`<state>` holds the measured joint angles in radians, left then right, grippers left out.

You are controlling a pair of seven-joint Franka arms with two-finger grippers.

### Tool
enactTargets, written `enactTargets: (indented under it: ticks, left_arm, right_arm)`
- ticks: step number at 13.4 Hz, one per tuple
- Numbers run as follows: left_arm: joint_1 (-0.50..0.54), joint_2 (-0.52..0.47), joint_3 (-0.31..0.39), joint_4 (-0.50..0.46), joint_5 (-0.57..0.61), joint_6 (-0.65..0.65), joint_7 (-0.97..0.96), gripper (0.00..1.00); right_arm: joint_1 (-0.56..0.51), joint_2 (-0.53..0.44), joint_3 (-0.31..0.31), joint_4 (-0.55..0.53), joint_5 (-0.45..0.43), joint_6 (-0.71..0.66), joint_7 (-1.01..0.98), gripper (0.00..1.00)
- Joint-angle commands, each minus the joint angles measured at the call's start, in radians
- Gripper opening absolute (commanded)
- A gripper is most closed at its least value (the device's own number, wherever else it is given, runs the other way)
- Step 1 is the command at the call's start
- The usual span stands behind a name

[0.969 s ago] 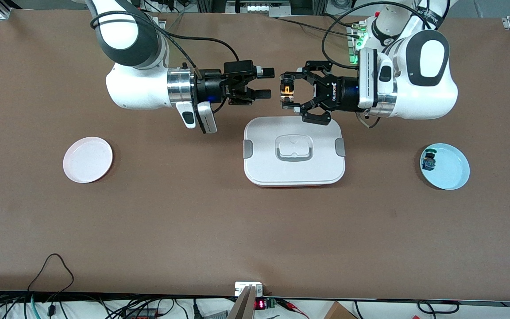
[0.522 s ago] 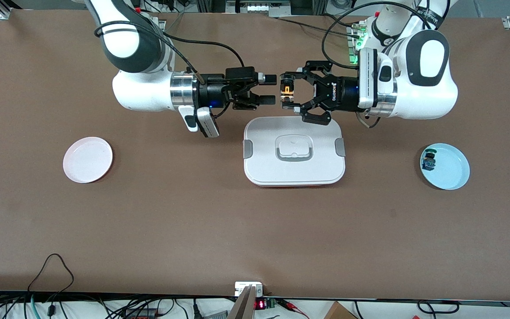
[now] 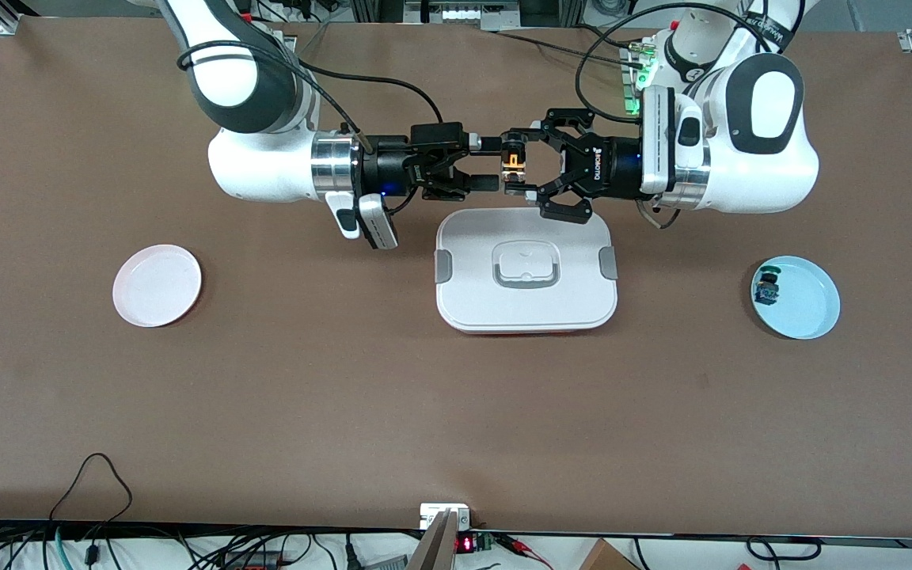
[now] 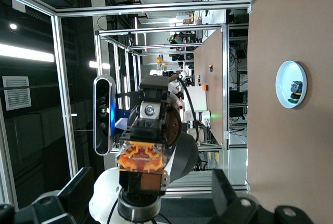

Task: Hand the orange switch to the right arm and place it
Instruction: 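Close the right gripper on the switch held by the left gripper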

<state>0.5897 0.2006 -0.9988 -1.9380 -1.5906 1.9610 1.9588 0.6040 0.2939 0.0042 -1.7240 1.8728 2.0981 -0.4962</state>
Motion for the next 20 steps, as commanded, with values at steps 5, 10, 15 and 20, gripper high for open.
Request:
enactTargets:
  ticks: [5,10,15,20]
  left_arm:
    - [0.016,-0.033,-0.014,-0.015,-0.042,0.004,0.019,0.0]
    - [0.015,-0.033,-0.012,-0.015,-0.041,0.006,0.019,0.0]
    - [0.015,-0.033,-0.012,-0.015,-0.04,0.004,0.019,0.0]
    - [0.015,-0.033,-0.012,-0.013,-0.04,0.004,0.019,0.0]
  right_arm:
    - [0.031,0.008,0.003,0.018,0.051,0.043,-0.021,1.0]
    - [0.039,0.008,0.005,0.02,0.051,0.069,-0.019,0.98]
    - [0.037,0.008,0.005,0.02,0.052,0.068,-0.021,0.82]
    - [0.033,-0.001,0.005,0.02,0.1,0.063,-0.084,0.27]
